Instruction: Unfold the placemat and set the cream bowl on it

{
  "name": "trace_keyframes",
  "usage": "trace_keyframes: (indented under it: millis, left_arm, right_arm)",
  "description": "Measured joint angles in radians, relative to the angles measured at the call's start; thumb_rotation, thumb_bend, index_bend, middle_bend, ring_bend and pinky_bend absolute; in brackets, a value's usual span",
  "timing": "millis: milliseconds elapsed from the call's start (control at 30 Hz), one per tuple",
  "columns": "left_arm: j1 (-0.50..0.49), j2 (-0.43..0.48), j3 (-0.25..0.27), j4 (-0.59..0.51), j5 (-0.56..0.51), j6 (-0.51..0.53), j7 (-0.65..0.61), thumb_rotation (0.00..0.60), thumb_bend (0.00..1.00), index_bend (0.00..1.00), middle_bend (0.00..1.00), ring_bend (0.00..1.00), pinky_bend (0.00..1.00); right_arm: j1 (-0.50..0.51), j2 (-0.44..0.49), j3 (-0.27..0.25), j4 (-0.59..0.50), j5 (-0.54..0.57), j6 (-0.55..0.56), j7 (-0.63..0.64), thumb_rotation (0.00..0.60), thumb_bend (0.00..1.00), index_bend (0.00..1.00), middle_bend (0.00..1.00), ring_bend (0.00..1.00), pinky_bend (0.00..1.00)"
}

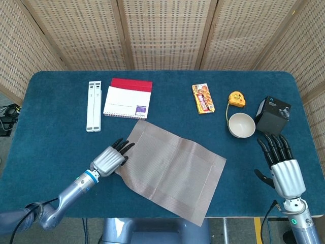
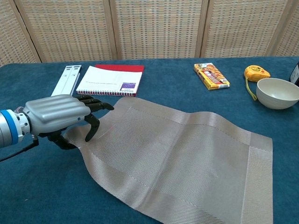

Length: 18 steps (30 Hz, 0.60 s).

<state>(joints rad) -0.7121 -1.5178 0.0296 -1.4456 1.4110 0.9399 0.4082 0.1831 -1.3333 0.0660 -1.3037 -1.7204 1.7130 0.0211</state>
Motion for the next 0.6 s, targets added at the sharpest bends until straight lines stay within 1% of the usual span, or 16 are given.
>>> trace_keyframes:
  millis: [167, 367, 600]
  left_arm:
    - [0.015, 0.014, 0.003, -0.013, -0.027, 0.003, 0.06, 0.6, 0.5, 0.78, 0.0, 0.0, 0.0]
    - [0.026, 0.071, 0.027, -0.11, -0.078, -0.038, 0.088, 0.6, 0.5, 0.78, 0.0, 0.0, 0.0]
    - [0.028, 0.14, 0.061, -0.239, -0.138, -0.081, 0.156, 0.6, 0.5, 0.78, 0.0, 0.0, 0.0]
  right_arm:
    - [-0.001, 0.0, 0.002, 0.0, 0.0, -0.001, 0.0, 0.6, 0.0, 0.06, 0.0, 0.0, 0.0]
    - [-0.002, -0.001, 0.003, 0.001, -0.002, 0.0, -0.002, 0.6, 0.0, 0.06, 0.0, 0.0, 0.0]
    - [-0.002, -0.002, 0.004, 0.0, -0.003, -0.001, -0.005, 0.6, 0.0, 0.07, 0.0, 0.0, 0.0]
